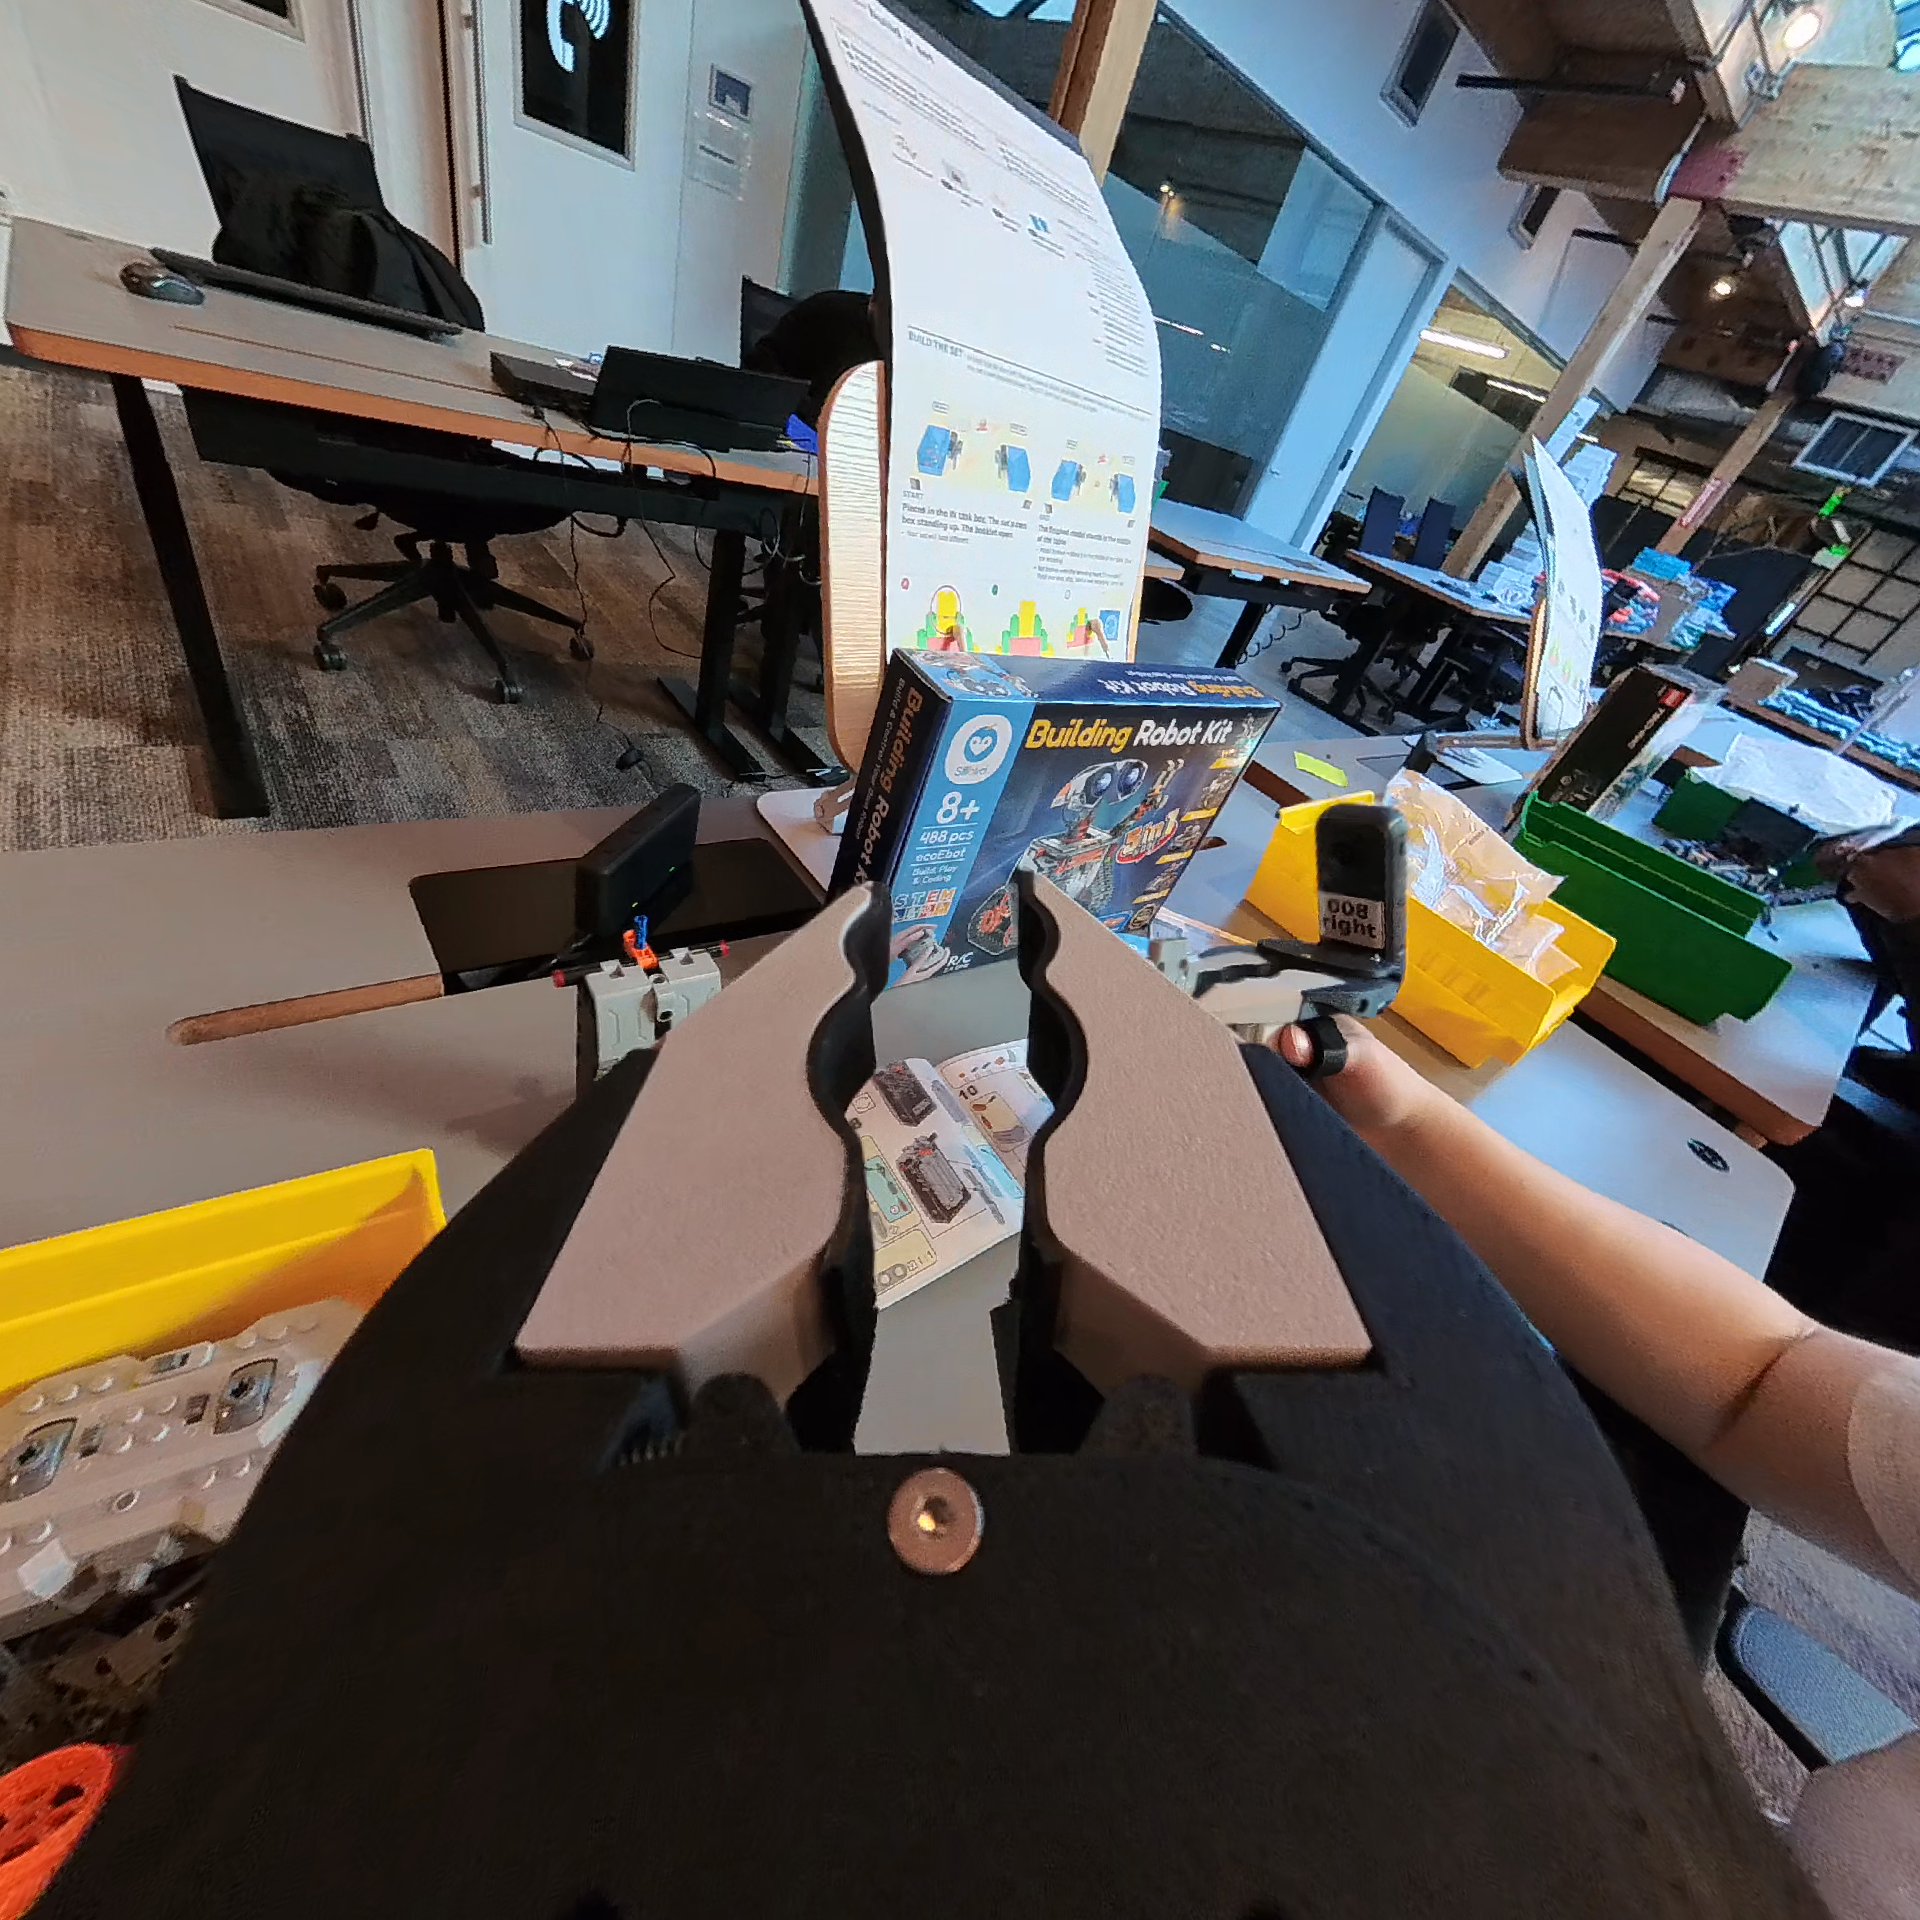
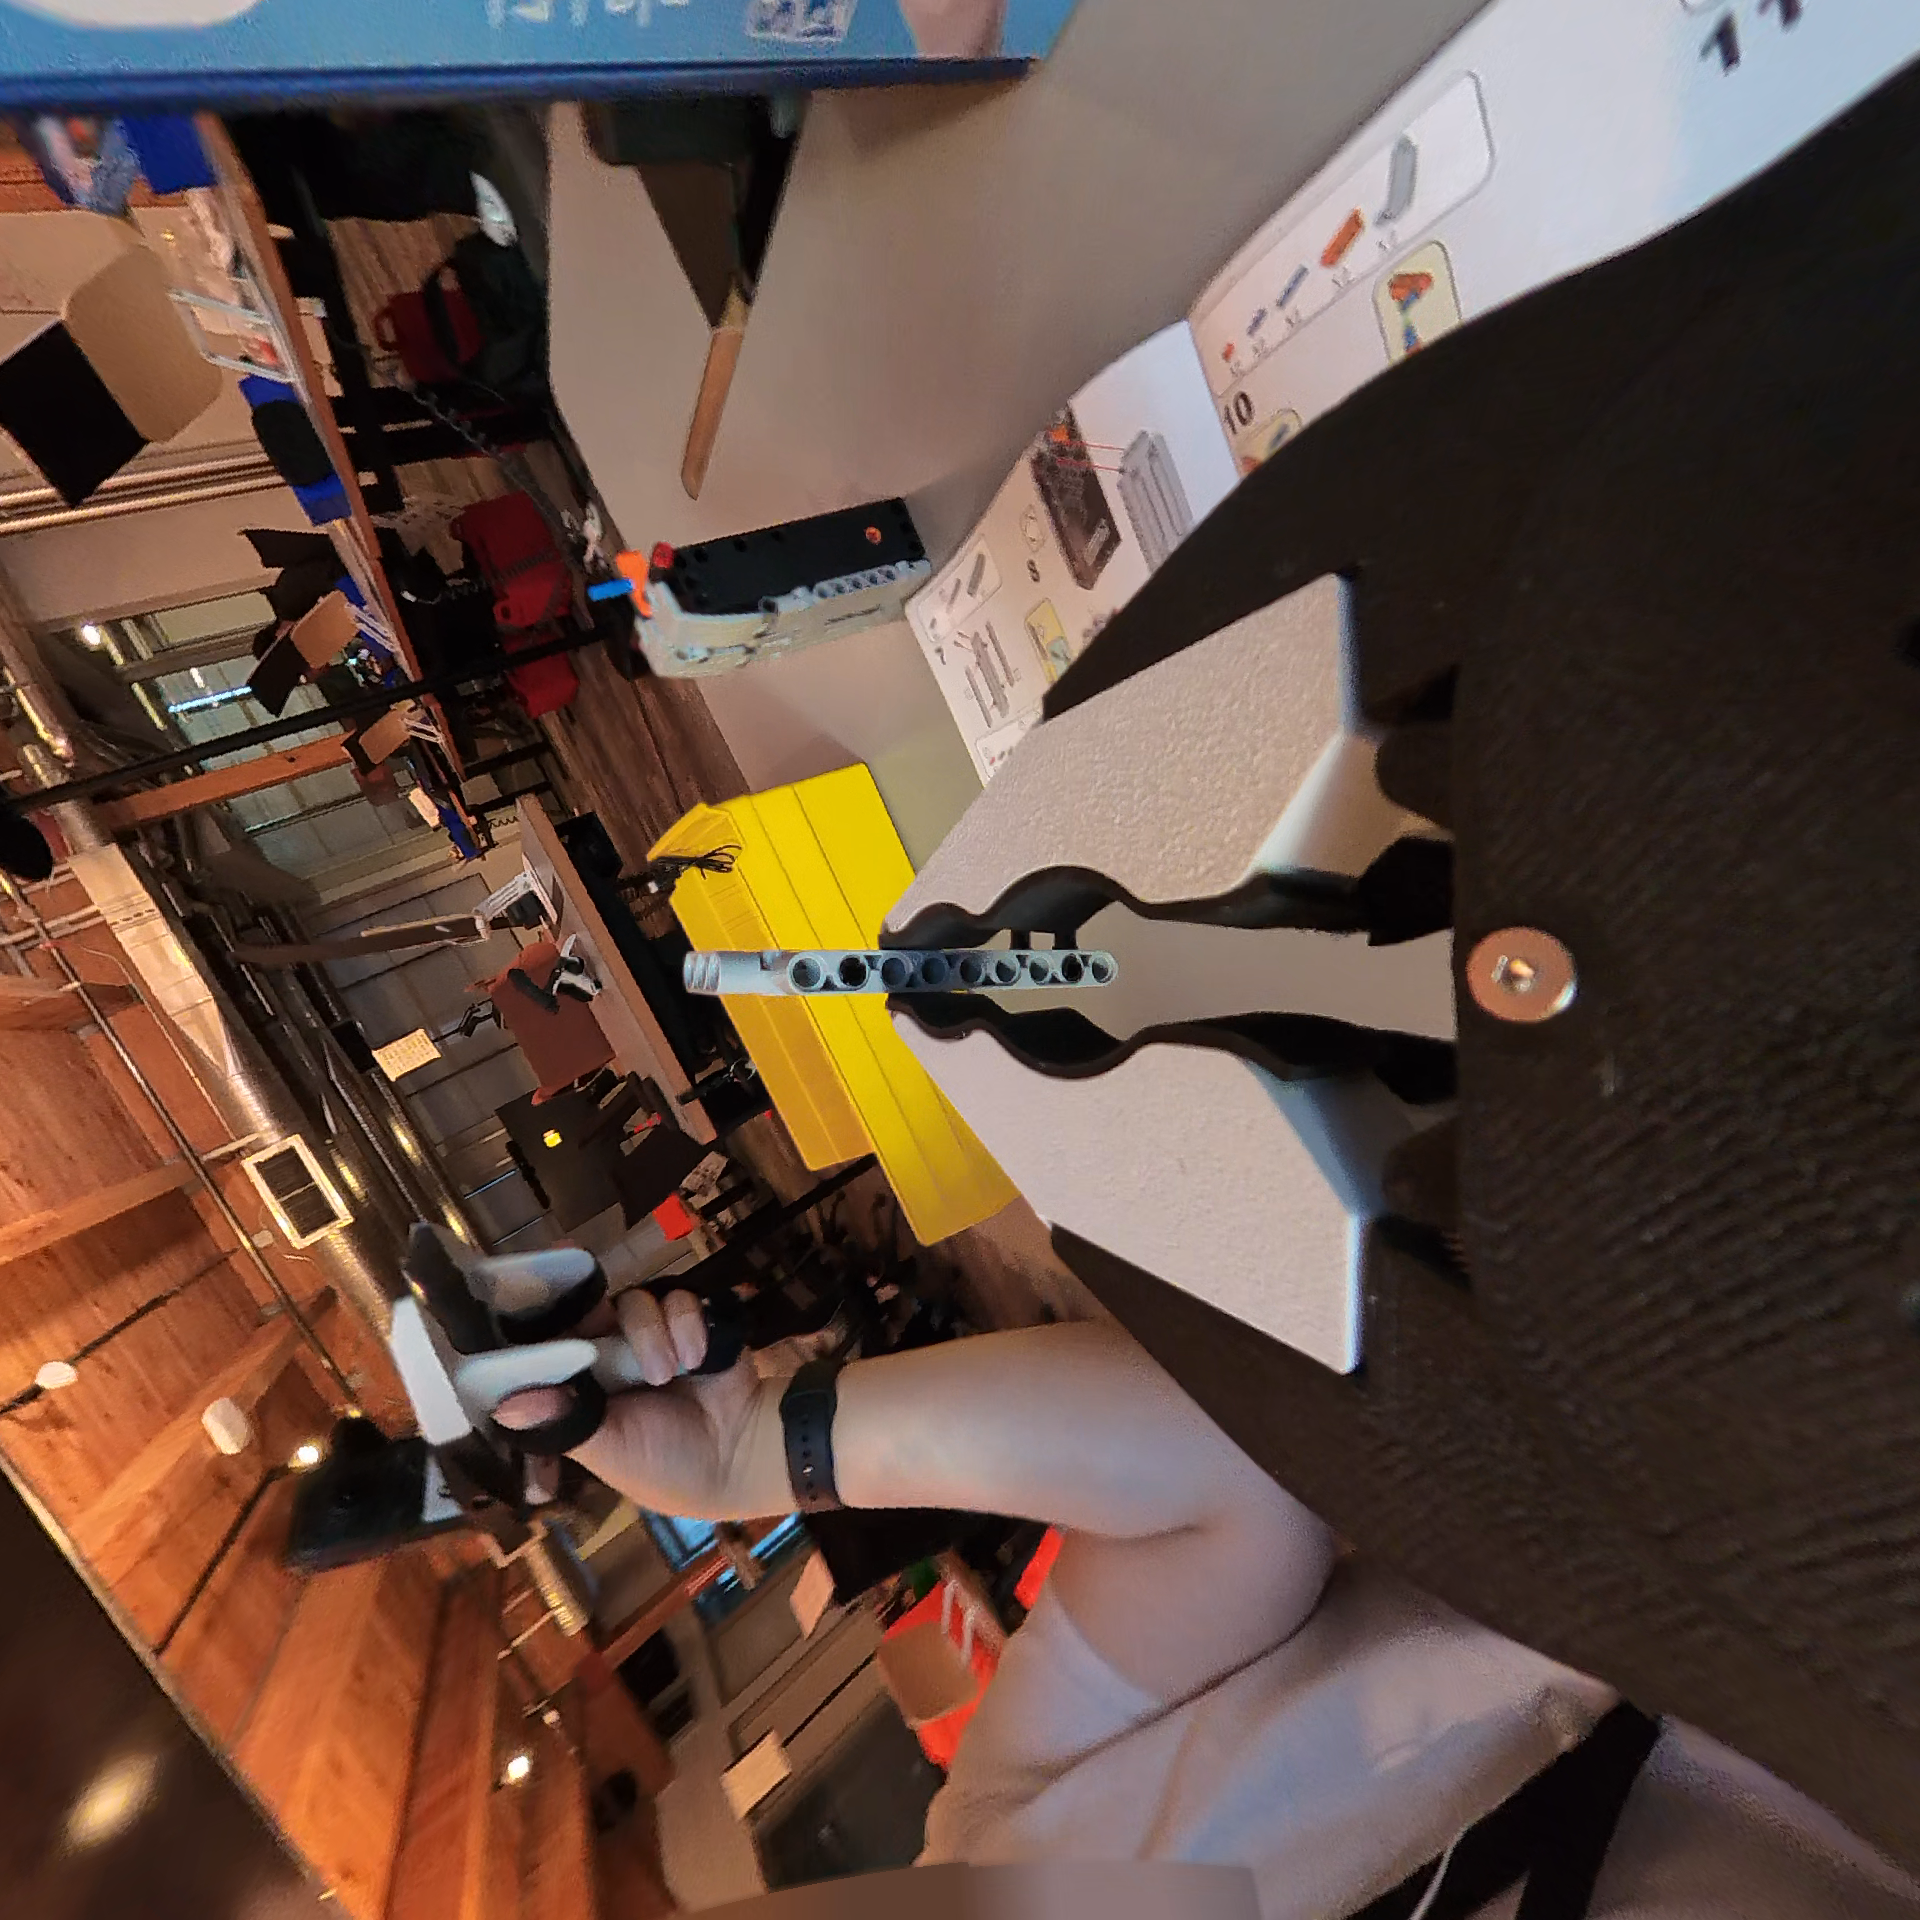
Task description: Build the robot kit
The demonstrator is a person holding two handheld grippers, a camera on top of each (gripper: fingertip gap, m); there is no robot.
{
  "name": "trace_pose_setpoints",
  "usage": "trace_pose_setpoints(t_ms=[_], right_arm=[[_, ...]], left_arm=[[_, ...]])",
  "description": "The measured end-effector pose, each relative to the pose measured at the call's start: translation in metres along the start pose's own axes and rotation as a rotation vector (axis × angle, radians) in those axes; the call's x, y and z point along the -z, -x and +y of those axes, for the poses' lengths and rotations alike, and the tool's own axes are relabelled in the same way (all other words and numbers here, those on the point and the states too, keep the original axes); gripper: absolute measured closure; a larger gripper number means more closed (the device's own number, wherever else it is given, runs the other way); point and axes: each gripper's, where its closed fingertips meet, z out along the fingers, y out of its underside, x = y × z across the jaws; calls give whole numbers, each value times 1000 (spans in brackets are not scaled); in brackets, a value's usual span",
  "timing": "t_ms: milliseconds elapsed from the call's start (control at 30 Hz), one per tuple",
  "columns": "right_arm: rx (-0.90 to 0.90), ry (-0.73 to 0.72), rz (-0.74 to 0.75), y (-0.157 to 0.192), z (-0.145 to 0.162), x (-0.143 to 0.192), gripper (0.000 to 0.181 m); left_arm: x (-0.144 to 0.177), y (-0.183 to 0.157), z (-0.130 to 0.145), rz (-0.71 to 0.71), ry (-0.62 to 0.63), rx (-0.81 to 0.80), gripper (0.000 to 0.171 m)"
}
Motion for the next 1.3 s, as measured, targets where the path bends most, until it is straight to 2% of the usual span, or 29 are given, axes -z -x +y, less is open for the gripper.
trace_pose_setpoints(t_ms=[167,267,333,400,467,533,567,667,733,800,833,867,933,1000,1067,1167,1233,1300], right_arm=[[71,55,6,14,-1,-4,175],[99,-19,1,20,-15,-2,175],[86,-171,-40,31,-44,3,175],[43,-389,-103,44,-97,8,175],[-11,-598,-203,60,-154,10,174],[-93,-700,-293,69,-191,-1,175],[-117,-706,-346,76,-200,-10,175],[-120,-698,-379,87,-206,-36,175],[-114,-722,-429,94,-204,-42,175],[-148,-772,-562,104,-203,-37,174],[-173,-819,-683,111,-203,-27,174],[-219,-861,-867,120,-204,-10,174],[-376,-890,-1204,120,-203,20,175],[-443,-944,-1402,114,-198,42,176],[-432,-993,-1455,113,-191,49,176],[-461,-979,-1527,119,-180,48,175],[-523,-949,-1529,121,-173,38,176],[-624,-947,-1493,120,-168,28,175]], left_arm=[[-11,-10,5,31,44,-32,150],[-18,-31,4,169,30,-47,150],[-25,-46,5,294,20,-42,150],[-36,-57,7,408,16,-31,146],[-48,-65,-2,525,-56,9,145],[-60,-70,-14,641,-147,106,141],[-65,-72,-18,686,-176,154,139],[-78,-74,-27,724,-282,187,131],[-87,-72,-33,647,-364,118,125],[-82,-81,-42,620,-479,17,126],[-74,-91,-46,647,-526,-21,127],[-66,-102,-48,693,-543,-45,129],[-53,-127,-49,787,-518,-72,127],[-47,-154,-46,824,-499,-159,125],[-49,-182,-35,803,-471,-310,123],[-65,-212,-19,712,-420,-489,119],[-75,-221,-9,660,-391,-585,116],[-88,-218,2,545,-361,-742,112]])
